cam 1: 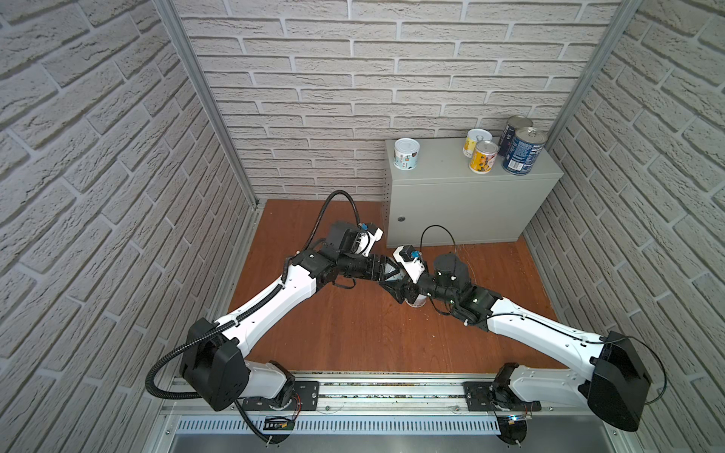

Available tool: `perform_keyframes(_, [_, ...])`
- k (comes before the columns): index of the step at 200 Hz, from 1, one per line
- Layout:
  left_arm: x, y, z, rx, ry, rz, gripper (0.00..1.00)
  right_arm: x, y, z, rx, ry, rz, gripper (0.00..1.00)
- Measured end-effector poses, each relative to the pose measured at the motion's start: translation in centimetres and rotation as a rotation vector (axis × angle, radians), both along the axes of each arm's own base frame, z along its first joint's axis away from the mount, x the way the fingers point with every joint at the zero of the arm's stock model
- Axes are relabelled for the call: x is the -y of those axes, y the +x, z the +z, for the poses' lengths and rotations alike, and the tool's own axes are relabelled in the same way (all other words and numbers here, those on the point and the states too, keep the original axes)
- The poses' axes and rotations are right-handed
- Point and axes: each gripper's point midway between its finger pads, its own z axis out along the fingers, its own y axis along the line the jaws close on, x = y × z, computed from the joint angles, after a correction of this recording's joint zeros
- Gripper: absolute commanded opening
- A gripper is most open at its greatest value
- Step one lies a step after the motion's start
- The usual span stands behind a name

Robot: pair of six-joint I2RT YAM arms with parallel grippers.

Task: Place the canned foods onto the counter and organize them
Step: 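Close the right gripper on the can held by the left gripper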

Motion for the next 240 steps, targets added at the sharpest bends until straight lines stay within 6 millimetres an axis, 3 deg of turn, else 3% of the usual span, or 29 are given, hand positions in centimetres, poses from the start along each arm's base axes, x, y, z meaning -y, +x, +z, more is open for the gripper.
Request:
perform_keyframes(95, [0.0,-0.5,0.1,-0.021,-0.009,-0.02,0.61,-0.9,0.4,-0.8,-0.004,0.004,0.016,0.86])
perform_keyframes(173, [-0.3,-0.2,0.5,-0.036,-0.034,-0.015,0.62,-1.4,0.9,-0.6,0.022,0.031,0.012,0.66])
perform_keyframes(195, [-0.4,0.0,0.5,-0.036,-0.036,-0.01,0.74,-1.4,0.9,-0.4,0.025,0.042,0.008,0.62])
perform_keyframes(203, [-0.4,0.0,0.6,-0.035,-0.038,-0.008,0.87,-1.4,0.9,-0.4,0.024,0.046,0.005,0.6])
perform_keyframes(207, [-0.4,0.1,0.6,-0.035,-0.04,-0.007,0.97,-1.4,1.0,-0.4,0.02,0.051,0.002,0.6])
perform_keyframes(240, [-1.1,0.4,1.6,0.006,-0.051,0.007,0.98,-0.7,1.5,-1.0,-0.005,0.052,-0.062,0.59])
